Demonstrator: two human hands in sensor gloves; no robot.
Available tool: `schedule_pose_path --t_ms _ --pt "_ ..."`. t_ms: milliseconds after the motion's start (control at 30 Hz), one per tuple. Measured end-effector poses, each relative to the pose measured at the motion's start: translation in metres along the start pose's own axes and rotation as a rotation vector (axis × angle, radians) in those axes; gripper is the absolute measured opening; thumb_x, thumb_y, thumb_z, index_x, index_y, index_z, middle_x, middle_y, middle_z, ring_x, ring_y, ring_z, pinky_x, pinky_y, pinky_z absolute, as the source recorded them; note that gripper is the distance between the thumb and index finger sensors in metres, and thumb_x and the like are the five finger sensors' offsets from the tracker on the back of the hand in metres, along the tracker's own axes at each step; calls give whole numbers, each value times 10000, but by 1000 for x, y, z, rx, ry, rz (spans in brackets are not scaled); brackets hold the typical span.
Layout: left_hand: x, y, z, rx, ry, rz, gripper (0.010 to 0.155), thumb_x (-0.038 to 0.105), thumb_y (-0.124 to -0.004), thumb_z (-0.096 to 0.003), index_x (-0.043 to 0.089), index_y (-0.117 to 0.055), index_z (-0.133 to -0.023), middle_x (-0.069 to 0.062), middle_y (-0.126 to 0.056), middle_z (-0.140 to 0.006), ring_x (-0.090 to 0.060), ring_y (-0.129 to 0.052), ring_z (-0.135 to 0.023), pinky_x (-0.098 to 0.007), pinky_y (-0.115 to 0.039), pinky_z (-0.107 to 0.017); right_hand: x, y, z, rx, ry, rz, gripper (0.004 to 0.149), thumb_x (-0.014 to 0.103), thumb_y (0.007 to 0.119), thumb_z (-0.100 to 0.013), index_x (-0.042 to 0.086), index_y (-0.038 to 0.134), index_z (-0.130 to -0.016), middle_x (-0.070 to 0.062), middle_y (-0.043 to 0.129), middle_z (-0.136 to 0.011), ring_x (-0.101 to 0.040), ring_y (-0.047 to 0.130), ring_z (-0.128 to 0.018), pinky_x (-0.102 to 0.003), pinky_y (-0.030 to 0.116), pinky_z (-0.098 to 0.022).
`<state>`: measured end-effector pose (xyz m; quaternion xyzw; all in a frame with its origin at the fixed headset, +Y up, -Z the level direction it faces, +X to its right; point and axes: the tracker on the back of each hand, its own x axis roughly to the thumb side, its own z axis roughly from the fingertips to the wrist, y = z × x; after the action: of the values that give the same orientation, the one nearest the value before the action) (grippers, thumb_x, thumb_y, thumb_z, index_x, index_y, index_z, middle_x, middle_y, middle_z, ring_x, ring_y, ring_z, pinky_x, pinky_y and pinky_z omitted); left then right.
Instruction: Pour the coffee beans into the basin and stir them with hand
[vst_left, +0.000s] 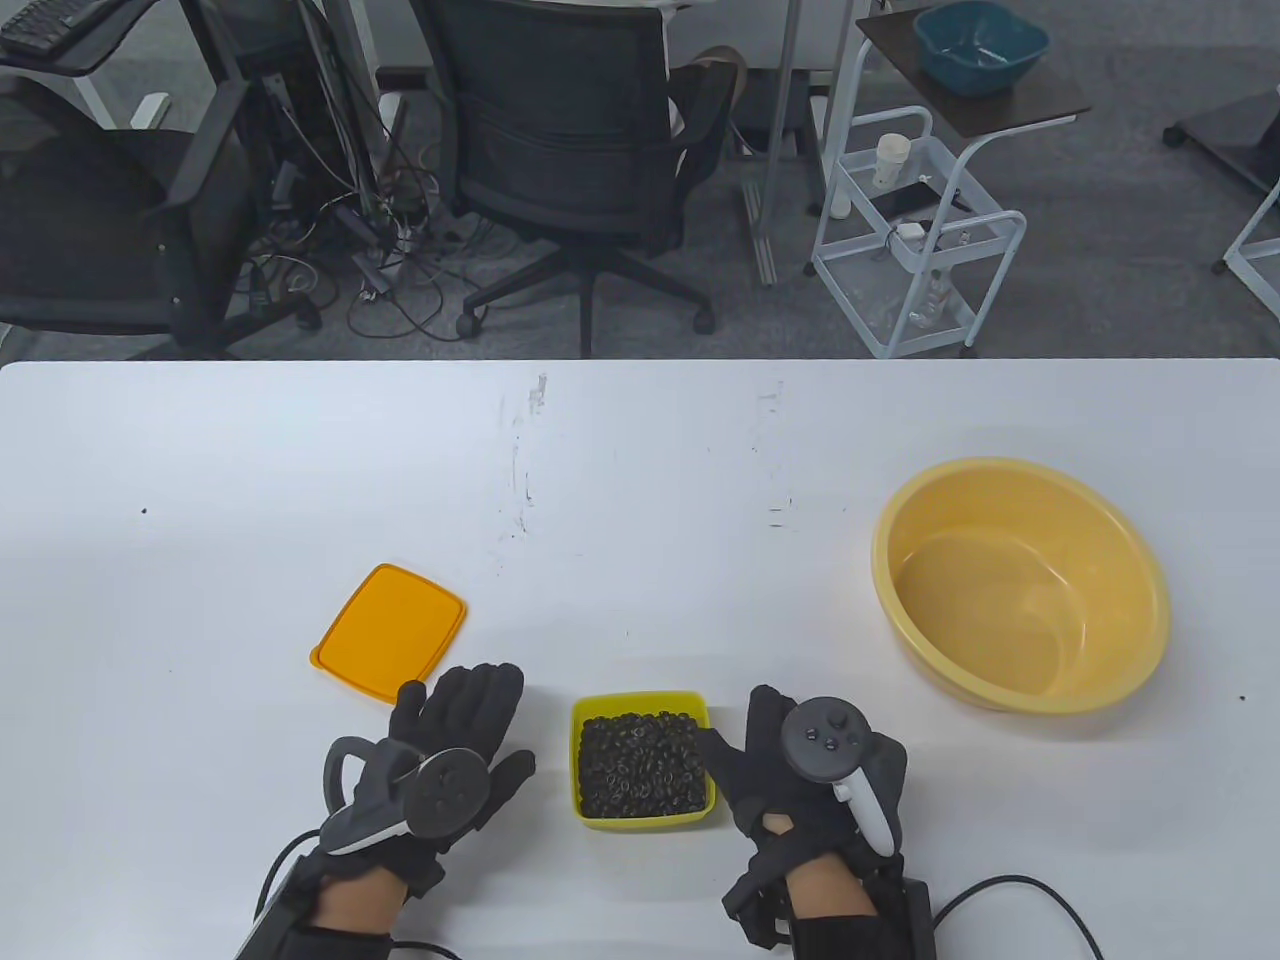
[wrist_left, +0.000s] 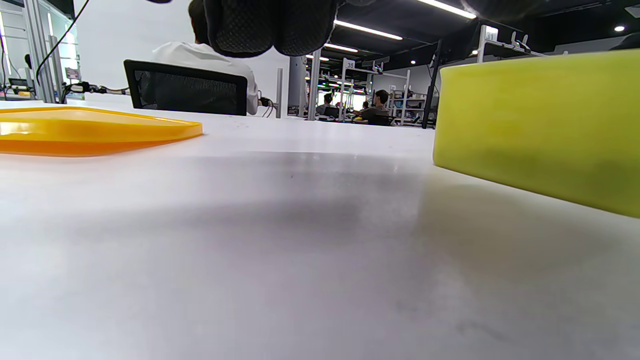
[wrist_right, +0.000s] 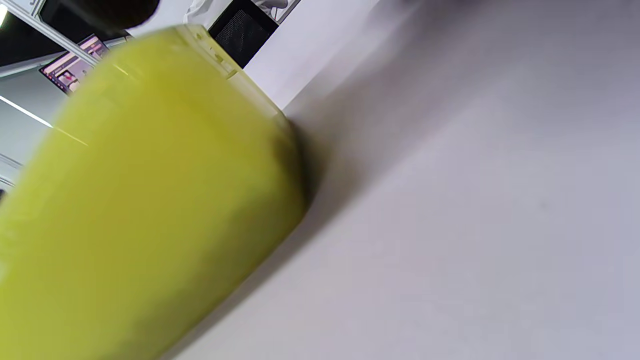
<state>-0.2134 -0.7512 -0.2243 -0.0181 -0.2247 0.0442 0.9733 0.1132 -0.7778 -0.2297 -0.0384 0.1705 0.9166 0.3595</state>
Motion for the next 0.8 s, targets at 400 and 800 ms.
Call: schedule_pose_path --t_ms 400,800 --pt "3 -5 -2 -49 9 -67 816 648 -543 -538 230 -180 -1138 -167 -336 -1212 -487 -406 -1131 -681 -357 -759 8 14 -7 61 6 80 778 509 566 -514 40 275 -1062 -245 110 -1037 -491 -52 -930 -634 56 -637" --pt "5 -3 0 -41 8 -91 822 650 -537 -537 225 -164 -1134 -186 -320 -1208 -501 -412 -1123 -685 -355 -753 19 -25 19 -119 79 -136 674 343 553 -517 -90 361 -997 -354 632 -833 -620 620 -798 -698 404 -605"
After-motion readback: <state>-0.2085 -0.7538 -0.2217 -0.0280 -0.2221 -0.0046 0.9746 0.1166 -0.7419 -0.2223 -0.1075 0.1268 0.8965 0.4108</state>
